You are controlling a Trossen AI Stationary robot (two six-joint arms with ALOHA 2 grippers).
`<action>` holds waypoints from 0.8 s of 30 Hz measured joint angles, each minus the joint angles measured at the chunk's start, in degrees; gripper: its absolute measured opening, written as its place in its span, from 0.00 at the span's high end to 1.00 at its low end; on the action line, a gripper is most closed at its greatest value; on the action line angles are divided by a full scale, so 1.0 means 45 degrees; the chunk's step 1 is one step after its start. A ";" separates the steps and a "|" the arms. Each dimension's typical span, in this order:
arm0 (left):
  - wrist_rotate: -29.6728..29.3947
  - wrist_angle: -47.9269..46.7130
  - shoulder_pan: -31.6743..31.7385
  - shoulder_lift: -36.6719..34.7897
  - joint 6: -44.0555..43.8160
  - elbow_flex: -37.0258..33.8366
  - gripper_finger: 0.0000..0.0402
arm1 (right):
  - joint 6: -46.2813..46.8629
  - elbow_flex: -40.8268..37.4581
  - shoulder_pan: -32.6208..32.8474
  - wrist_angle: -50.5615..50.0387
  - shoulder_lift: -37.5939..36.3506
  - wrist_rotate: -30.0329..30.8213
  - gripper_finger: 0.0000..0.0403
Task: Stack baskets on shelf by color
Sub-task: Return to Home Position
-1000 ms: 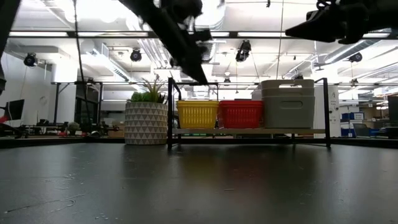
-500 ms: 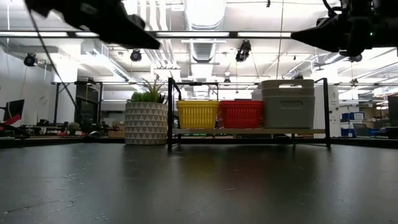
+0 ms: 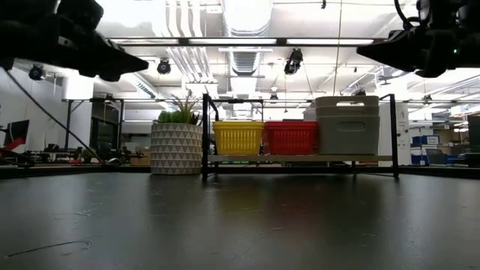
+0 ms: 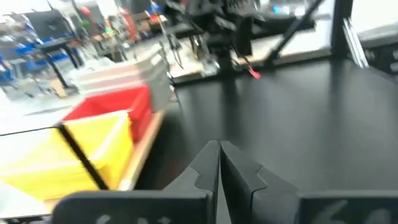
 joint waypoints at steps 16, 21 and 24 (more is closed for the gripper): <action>0.0010 0.0488 0.0513 -0.3208 0.0233 -0.2303 1.00 | 0.0140 -0.0693 0.0001 -0.0636 -0.2709 0.0269 0.98; 0.0015 0.0308 0.0513 -0.3639 0.0282 -0.2430 1.00 | 0.0304 -0.0921 0.0000 -0.0511 -0.2873 0.0274 0.98; 0.0015 0.0399 0.0513 -0.3930 0.0561 -0.2431 1.00 | 0.0257 -0.0969 0.0000 -0.0558 -0.2873 0.0278 0.98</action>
